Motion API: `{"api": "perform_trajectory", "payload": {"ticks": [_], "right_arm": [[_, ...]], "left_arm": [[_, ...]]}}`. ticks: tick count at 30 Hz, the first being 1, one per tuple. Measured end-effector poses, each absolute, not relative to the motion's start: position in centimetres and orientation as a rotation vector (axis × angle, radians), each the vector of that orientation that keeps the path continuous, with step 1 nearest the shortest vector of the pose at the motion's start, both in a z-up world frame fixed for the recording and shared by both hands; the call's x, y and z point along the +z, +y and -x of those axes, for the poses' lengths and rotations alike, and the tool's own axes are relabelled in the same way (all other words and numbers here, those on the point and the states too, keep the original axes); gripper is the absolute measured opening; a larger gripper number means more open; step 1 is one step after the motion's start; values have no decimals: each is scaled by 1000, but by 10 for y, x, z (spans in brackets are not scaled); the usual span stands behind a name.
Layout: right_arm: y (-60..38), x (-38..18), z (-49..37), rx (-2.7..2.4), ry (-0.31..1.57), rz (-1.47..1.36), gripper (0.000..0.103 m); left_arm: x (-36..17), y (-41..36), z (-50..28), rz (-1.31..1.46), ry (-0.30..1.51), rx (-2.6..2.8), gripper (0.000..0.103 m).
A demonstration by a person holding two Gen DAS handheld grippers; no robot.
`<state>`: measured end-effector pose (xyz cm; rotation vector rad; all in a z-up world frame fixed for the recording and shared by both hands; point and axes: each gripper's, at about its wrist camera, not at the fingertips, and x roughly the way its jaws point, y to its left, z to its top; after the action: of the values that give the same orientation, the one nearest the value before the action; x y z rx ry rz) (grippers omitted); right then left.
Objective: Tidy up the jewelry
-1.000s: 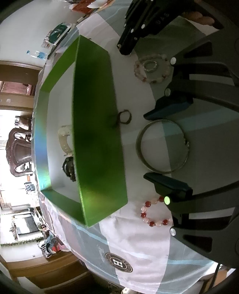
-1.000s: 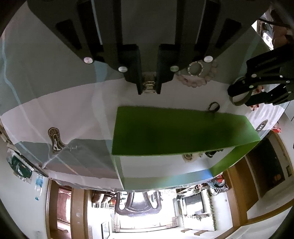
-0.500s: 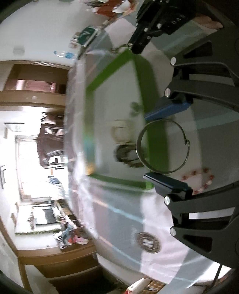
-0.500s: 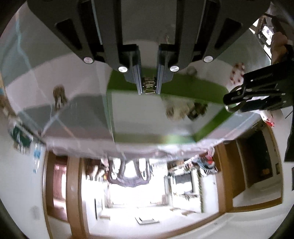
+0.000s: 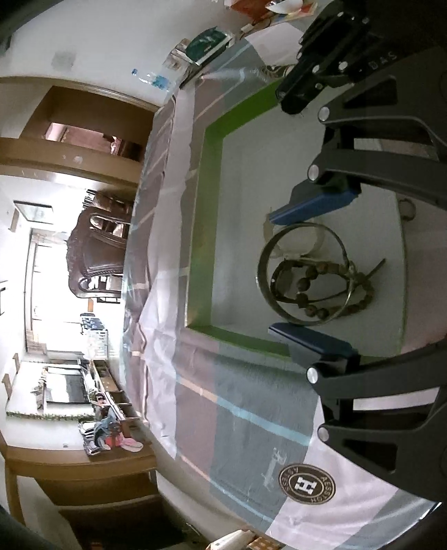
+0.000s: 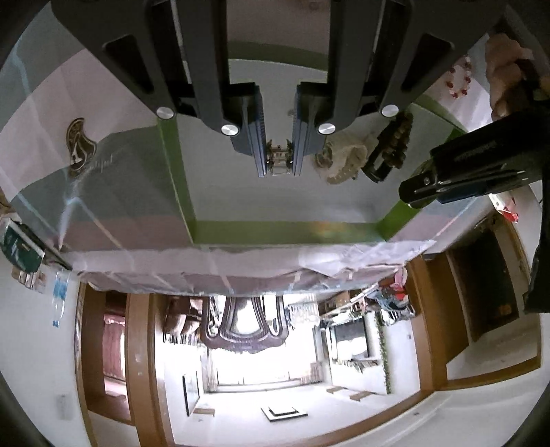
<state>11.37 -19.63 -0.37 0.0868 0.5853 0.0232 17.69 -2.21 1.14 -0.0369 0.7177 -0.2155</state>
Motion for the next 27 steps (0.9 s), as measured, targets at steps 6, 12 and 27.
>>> {"api": "perform_trajectory", "payload": {"ticks": [6, 12, 27], "right_arm": [[-202, 10, -89, -2, 521, -80, 55], [-216, -3, -46, 16, 580, -93, 55], [-201, -64, -25, 59, 817, -78, 34]], "left_arm": [[16, -12, -165, 48, 699, -228, 67], [11, 21, -122, -28, 698, -152, 71], [-38, 72, -88, -23, 846, -54, 75]]}}
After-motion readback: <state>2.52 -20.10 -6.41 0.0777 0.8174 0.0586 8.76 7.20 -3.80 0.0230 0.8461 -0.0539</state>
